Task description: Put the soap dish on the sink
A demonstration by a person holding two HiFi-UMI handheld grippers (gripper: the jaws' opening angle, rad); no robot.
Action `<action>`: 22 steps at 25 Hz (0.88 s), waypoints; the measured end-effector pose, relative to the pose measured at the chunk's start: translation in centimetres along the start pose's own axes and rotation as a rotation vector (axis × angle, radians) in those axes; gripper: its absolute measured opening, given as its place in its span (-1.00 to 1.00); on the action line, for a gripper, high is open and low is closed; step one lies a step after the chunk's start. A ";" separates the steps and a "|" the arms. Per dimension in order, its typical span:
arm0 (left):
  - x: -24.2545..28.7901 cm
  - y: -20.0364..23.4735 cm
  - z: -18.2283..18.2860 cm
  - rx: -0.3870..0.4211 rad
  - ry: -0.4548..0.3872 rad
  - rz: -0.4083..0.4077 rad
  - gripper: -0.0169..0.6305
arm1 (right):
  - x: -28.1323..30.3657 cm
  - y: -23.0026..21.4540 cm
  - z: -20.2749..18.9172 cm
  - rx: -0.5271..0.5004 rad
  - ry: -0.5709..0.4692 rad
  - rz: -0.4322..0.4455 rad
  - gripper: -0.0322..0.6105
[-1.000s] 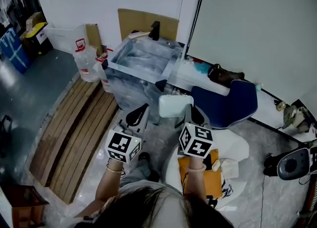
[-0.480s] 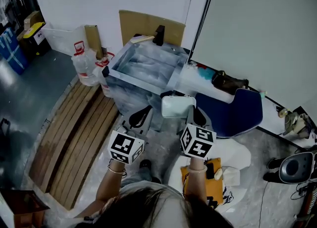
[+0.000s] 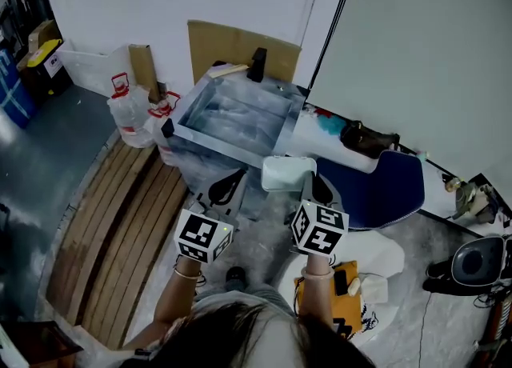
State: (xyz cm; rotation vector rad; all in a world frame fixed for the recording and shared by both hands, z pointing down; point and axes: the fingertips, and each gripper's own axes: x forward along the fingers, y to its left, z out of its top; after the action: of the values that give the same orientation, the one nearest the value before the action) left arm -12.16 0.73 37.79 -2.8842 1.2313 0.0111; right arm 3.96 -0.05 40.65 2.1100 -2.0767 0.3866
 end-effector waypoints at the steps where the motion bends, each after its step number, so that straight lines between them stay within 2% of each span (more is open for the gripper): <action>1: 0.2 0.3 0.1 -0.002 -0.002 -0.006 -0.91 | 0.2 0.2 0.1 -0.001 0.000 -0.004 -0.81; 12: 2.6 1.8 -0.2 -0.022 -0.009 -0.057 -0.92 | 2.2 0.2 0.7 -0.006 0.007 -0.044 -0.81; 22: 6.5 2.7 -0.7 -0.018 0.001 -0.075 -0.91 | 5.7 -1.2 1.0 -0.005 0.020 -0.043 -0.81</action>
State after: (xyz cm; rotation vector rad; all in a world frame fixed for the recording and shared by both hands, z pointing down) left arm -9.61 -5.81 38.39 -2.9436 1.1283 0.0198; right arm 5.31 -5.77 41.43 2.1354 -2.0156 0.3953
